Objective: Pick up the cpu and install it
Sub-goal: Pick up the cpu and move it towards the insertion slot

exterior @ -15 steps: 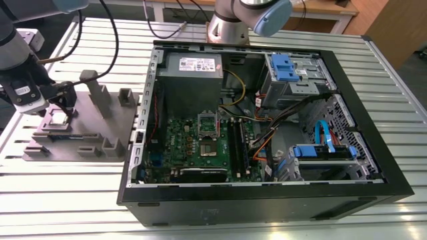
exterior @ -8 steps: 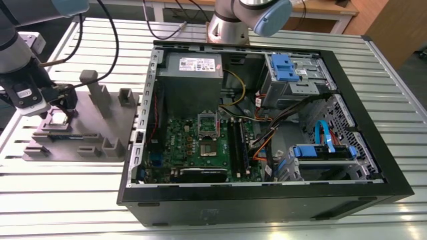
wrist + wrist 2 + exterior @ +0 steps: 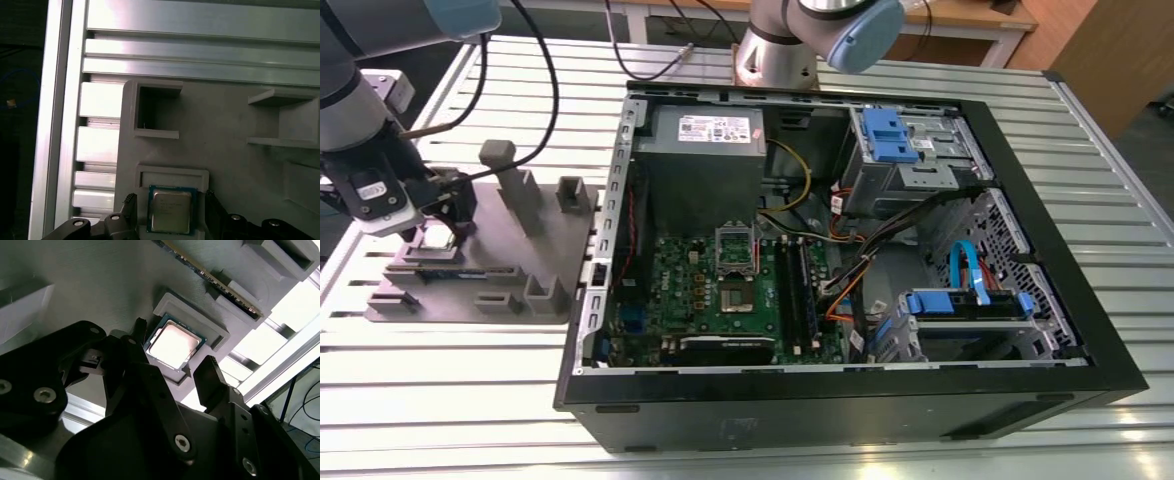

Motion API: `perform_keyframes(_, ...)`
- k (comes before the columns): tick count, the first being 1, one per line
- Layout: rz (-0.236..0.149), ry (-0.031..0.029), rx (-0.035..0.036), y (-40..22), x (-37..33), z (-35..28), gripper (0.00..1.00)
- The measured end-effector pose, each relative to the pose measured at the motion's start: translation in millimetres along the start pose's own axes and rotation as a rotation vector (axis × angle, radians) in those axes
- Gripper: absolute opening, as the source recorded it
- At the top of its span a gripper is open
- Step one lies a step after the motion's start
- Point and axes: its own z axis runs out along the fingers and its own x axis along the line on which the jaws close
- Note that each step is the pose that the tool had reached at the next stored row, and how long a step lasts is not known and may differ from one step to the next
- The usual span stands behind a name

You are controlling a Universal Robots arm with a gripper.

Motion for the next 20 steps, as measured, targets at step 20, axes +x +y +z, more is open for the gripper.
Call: perform_keyframes(20, 0.010, -0.0007, 0.0004, 1.7, 0.1, 3.6, 0.65)
